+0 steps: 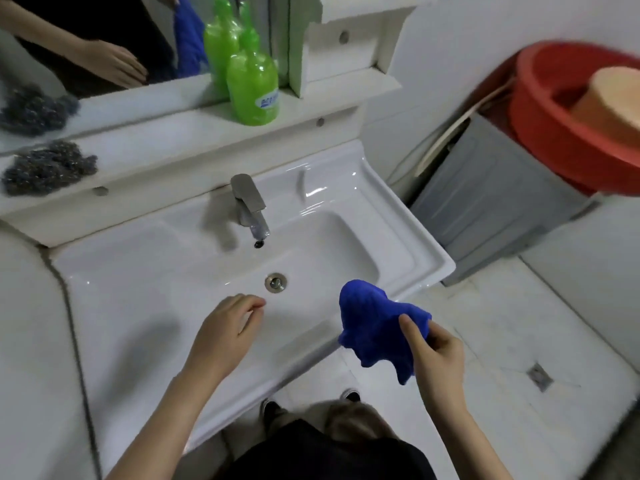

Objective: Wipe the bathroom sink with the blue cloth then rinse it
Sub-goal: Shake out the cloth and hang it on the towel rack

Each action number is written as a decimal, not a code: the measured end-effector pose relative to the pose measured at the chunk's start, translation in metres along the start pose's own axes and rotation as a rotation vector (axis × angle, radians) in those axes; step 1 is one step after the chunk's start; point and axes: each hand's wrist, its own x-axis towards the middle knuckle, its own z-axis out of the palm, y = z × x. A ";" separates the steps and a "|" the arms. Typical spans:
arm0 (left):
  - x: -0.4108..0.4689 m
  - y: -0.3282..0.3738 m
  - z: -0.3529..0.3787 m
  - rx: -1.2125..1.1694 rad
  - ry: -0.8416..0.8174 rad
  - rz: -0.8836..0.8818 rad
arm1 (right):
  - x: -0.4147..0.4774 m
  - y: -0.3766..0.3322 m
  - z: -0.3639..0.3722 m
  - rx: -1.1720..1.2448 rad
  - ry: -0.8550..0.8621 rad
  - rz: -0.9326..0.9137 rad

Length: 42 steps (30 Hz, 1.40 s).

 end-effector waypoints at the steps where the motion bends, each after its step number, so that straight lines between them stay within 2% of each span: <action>1: 0.001 0.005 0.006 -0.005 -0.022 0.018 | -0.005 0.007 -0.014 0.001 0.049 0.012; 6: -0.021 0.034 0.060 -0.067 -0.223 0.021 | -0.035 0.070 -0.083 -0.026 0.234 0.102; 12: -0.087 0.057 0.156 -0.137 -0.495 -0.134 | -0.077 0.152 -0.168 -0.010 0.358 0.275; 18: -0.115 0.127 0.225 -0.257 -0.524 -0.252 | -0.100 0.201 -0.258 0.010 0.495 0.409; 22: -0.099 0.177 0.254 -0.306 -0.522 -0.234 | -0.090 0.208 -0.294 0.022 0.530 0.419; 29: -0.035 0.209 0.274 -0.334 -0.402 -0.181 | -0.011 0.185 -0.320 0.119 0.502 0.295; 35: 0.035 0.219 0.315 -0.339 -0.373 -0.249 | 0.106 0.168 -0.325 0.152 0.426 0.276; 39: 0.102 0.250 0.337 -0.382 -0.380 -0.299 | 0.188 0.145 -0.337 0.102 0.408 0.278; 42: 0.158 0.286 0.343 -0.413 -0.365 -0.271 | 0.246 0.122 -0.354 0.083 0.401 0.225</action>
